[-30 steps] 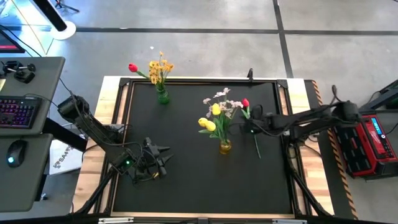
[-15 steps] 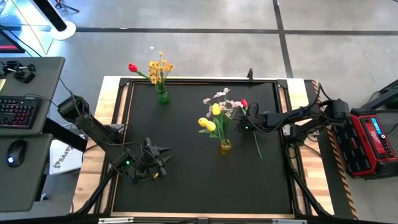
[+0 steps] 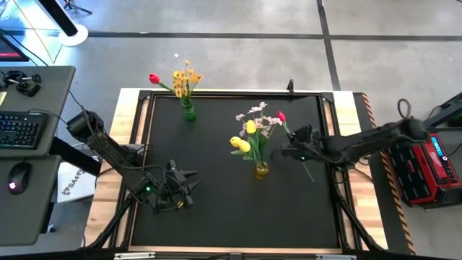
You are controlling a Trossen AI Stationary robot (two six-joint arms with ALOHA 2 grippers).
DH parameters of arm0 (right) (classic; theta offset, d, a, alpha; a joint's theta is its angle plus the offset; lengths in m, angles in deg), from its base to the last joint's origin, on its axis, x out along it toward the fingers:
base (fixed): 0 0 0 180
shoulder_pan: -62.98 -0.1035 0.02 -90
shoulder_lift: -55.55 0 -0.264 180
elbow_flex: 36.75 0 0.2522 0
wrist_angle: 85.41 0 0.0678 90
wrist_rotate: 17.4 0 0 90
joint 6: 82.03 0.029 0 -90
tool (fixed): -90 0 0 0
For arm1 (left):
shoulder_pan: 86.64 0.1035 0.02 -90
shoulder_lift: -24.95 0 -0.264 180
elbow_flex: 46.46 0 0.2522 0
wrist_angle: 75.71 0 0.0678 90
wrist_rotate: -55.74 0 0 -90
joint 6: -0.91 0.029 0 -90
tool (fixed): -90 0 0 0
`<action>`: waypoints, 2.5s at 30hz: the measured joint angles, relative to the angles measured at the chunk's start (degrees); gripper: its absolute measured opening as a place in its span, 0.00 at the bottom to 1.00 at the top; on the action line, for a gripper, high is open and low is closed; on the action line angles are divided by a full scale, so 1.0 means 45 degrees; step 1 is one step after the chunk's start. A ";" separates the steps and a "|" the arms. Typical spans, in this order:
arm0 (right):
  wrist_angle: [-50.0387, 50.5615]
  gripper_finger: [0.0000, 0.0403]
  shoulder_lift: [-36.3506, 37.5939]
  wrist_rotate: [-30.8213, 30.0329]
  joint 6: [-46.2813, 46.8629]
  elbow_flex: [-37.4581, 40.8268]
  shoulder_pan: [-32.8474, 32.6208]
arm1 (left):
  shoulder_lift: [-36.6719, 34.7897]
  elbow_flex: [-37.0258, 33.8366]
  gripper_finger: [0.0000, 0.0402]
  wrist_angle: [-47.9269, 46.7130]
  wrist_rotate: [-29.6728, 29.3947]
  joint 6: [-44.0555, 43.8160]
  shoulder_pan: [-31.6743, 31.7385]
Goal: Sort flowers into vase by color
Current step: Put the red tulip into the green vase
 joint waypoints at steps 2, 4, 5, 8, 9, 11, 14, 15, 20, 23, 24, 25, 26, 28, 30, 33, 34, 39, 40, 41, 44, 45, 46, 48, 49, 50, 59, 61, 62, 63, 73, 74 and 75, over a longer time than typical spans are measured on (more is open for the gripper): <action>0.0025 0.01 0.0810 -0.0492 -0.0012 -0.0227 -0.0948 | 0.0086 -0.0018 0.38 0.0208 -0.0583 0.0780 -0.0192; 0.0002 0.01 0.1420 -0.1223 -0.0013 -0.0627 -0.2052 | 0.0140 -0.0254 0.38 0.0686 -0.1126 0.1620 -0.0526; 0.0087 0.01 0.1654 -0.1694 -0.0018 -0.0870 -0.2651 | 0.0143 -0.0379 0.38 0.0970 -0.1280 0.1888 -0.0686; 0.0206 0.00 0.2047 -0.3438 -0.0521 -0.1793 -0.4489 | 0.0143 -0.0640 0.38 0.1683 -0.1506 0.2109 -0.1179; 0.0187 0.00 0.2085 -0.4041 -0.0709 -0.2169 -0.5090 | 0.0153 -0.0651 0.38 0.1770 -0.1552 0.2121 -0.1350; -0.0014 0.00 0.2048 -0.5343 -0.1386 -0.2938 -0.6257 | 0.0191 -0.0646 0.38 0.2117 -0.1557 0.2142 -0.1610; -0.1676 0.00 0.1708 -0.6454 -0.3612 -0.3938 -0.7741 | 0.0192 -0.0646 0.38 0.2597 -0.1524 0.2666 -0.1897; -0.2567 0.00 0.1501 -0.6436 -0.4555 -0.4192 -0.8090 | 0.0192 -0.0646 0.38 0.2813 -0.1462 0.3025 -0.1936; -0.8677 0.00 -0.0616 -0.4856 -0.9946 -0.4996 -0.8814 | 0.0196 -0.0646 0.38 0.4150 -0.0830 0.5406 -0.1740; -1.2086 0.00 -0.2428 -0.2631 -1.2715 -0.5259 -0.8565 | 0.0196 -0.0646 0.38 0.5267 -0.0451 0.6779 -0.1437; -1.3055 0.00 -0.3050 -0.1679 -1.3416 -0.5322 -0.8429 | 0.0196 -0.0646 0.38 0.5727 -0.0275 0.7287 -0.1323; -1.4082 0.00 -0.3692 -0.0642 -1.4062 -0.5355 -0.8281 | 0.0196 -0.0646 0.38 0.6196 -0.0010 0.7815 -0.1200; -1.5013 0.00 -0.4293 0.0403 -1.4615 -0.5387 -0.8131 | 0.0196 -0.0646 0.38 0.6575 0.0350 0.8299 -0.1070; -1.7216 0.00 -0.5602 0.2520 -1.5587 -0.5409 -0.7796 | 0.0196 -0.0646 0.38 0.7389 0.1362 0.9426 -0.0783; -1.9338 0.00 -0.6746 0.4195 -1.6319 -0.5409 -0.7465 | 0.0199 -0.0646 0.38 0.8241 0.2647 1.0383 -0.0424; -2.1975 0.00 -0.8104 0.5668 -1.6674 -0.5409 -0.6972 | 0.0553 -0.0641 0.38 1.0011 0.4524 1.1535 0.0264; -2.2624 0.00 -0.8466 0.5952 -1.6632 -0.5409 -0.6813 | 0.0767 -0.0643 0.38 1.0726 0.4998 1.1882 0.0480; -2.3849 0.00 -0.9432 0.6713 -1.5795 -0.5409 -0.6257 | 0.1991 -0.0616 0.38 1.3969 0.6973 1.3713 0.1561; -2.3860 0.00 -0.9483 0.6766 -1.5585 -0.5409 -0.6205 | 0.2216 -0.0527 0.38 1.4345 0.7181 1.4022 0.1762; -2.3869 0.00 -0.9514 0.6822 -1.5412 -0.5409 -0.6165 | 0.2437 -0.0402 0.38 1.4776 0.7388 1.4326 0.1978; -2.3851 0.00 -0.9527 0.6859 -1.5258 -0.5409 -0.6123 | 0.2947 0.0139 0.38 1.5345 0.8491 1.5250 0.2538; -2.3854 0.00 -0.9527 0.6859 -1.5321 -0.5409 -0.6120 | 0.3095 0.0382 0.38 1.5364 0.8839 1.5318 0.2723; -2.3842 0.00 -0.9527 0.6854 -1.5361 -0.5409 -0.6123 | 0.3228 0.0657 0.38 1.5340 0.8967 1.5219 0.2903; -2.3829 0.00 -0.9527 0.6854 -1.5353 -0.5409 -0.6123 | 0.3454 0.1216 0.38 1.5356 0.9042 1.4535 0.3216; -2.3828 0.00 -0.9526 0.6847 -1.5347 -0.5409 -0.6123 | 0.3554 0.1459 0.38 1.5356 0.9063 1.4174 0.3352; -2.3819 0.00 -0.9527 0.6795 -1.5350 -0.5409 -0.6123 | 0.3676 0.1685 0.38 1.5371 0.9245 1.3953 0.3479; -2.3494 0.00 -0.9527 0.6564 -1.5348 -0.5409 -0.6123 | 0.4615 0.3037 0.37 1.5336 1.1111 1.3749 0.3773; -2.3419 0.00 -0.9527 0.6563 -1.5347 -0.5409 -0.6123 | 0.4824 0.3305 0.36 1.5262 1.1111 1.3745 0.3773; -2.3414 0.00 -0.9525 0.6563 -1.5347 -0.5409 -0.6123 | 0.4891 0.3398 0.35 1.5254 1.1114 1.3753 0.3773; -2.3395 0.00 -0.9525 0.6563 -1.5347 -0.5409 -0.6123 | 0.4930 0.3471 0.34 1.5255 1.1116 1.3754 0.3773; -2.2966 0.00 -0.9527 0.5769 -1.5347 -0.5409 -0.6352 | 0.4976 0.3560 0.16 1.4877 0.9974 1.3844 0.3369; -2.2911 0.00 -0.9527 0.5597 -1.5344 -0.5409 -0.6402 | 0.4974 0.3560 0.15 1.4848 0.9677 1.4028 0.3270; -2.2876 0.00 -0.9527 0.5562 -1.5347 -0.5409 -0.6420 | 0.4970 0.3560 0.14 1.4784 0.9391 1.4262 0.3172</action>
